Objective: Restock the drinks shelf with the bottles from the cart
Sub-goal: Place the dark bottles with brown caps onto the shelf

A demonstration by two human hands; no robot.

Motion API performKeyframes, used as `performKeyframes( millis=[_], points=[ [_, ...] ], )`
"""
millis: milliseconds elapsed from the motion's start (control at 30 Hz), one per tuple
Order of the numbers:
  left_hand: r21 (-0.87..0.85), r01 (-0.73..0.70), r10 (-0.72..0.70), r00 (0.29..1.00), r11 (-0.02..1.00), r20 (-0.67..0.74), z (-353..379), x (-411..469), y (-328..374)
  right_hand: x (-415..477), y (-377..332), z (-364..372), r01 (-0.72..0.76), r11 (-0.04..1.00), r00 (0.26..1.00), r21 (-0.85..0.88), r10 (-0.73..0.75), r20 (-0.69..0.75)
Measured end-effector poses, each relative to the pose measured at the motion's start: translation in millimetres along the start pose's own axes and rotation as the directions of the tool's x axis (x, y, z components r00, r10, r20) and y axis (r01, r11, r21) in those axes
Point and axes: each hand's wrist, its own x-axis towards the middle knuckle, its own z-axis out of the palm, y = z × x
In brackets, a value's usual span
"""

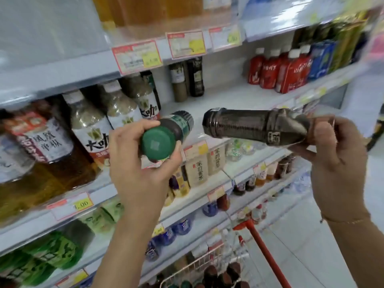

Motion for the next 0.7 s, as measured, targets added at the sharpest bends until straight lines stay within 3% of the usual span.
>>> performKeyframes(
  millis=[200, 500, 700],
  points=[
    [-0.077, 0.182, -0.182, 0.983, 0.98, 0.014, 69.3, 27.5, -13.8, 62.3, 42.5, 15.3, -0.006, 0.978, 0.998, -0.21, -0.009, -0.067],
    [-0.02, 0.356, -0.357, 0.933, 0.934, -0.054, 148.9, 73.6, -26.9, 193.7, 65.8, 41.4, 0.269, 0.842, 0.942, -0.468, -0.128, 0.311],
    [-0.054, 0.492, -0.494, 0.855, 0.869, -0.155, 194.4, 80.2, -36.3, 251.1, 83.4, 66.2, 0.324, 0.851, 0.885, -0.413, -0.118, 0.449]
  ],
)
